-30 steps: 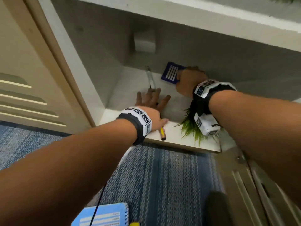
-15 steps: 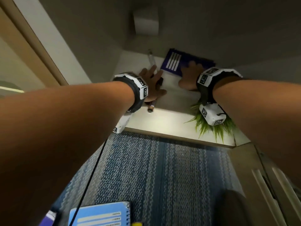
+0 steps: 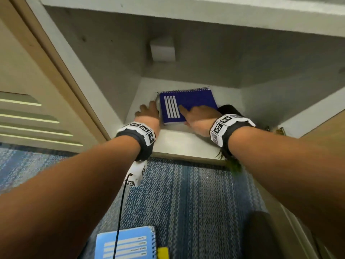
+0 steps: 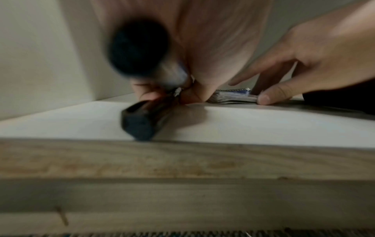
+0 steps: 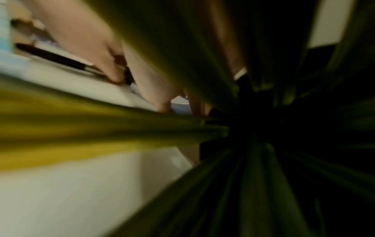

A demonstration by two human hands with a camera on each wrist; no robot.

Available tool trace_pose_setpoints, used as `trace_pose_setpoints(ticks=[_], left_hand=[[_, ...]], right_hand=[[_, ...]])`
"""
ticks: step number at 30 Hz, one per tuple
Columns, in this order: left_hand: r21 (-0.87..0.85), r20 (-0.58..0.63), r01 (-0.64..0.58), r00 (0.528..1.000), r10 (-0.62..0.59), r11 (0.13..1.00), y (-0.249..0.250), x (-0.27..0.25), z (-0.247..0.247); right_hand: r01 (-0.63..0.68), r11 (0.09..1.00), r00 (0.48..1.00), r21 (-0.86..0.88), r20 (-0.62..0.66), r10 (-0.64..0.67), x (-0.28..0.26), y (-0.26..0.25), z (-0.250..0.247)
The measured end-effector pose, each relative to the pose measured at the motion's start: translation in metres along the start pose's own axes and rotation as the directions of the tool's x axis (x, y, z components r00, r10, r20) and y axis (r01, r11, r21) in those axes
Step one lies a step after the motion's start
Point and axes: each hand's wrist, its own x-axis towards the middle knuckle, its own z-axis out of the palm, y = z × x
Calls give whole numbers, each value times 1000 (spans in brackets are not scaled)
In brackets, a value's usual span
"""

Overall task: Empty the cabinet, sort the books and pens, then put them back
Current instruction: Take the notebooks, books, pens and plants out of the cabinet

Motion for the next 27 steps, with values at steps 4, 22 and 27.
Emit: trace_pose_setpoints(ticks=[4, 22, 27], left_hand=[[95, 68, -3, 998, -4, 996, -14, -20, -1], [-191, -26, -70, 997, 66, 979, -69, -186, -56], [-180, -14, -21, 1000, 19, 983, -115, -248, -68]], right_hand=[[97, 990, 995, -101, -18, -99, -19, -29, 9], [203, 973, 970, 106, -154, -186, -117, -133, 34], [277, 950, 961, 144, -38, -275, -189, -159, 17]])
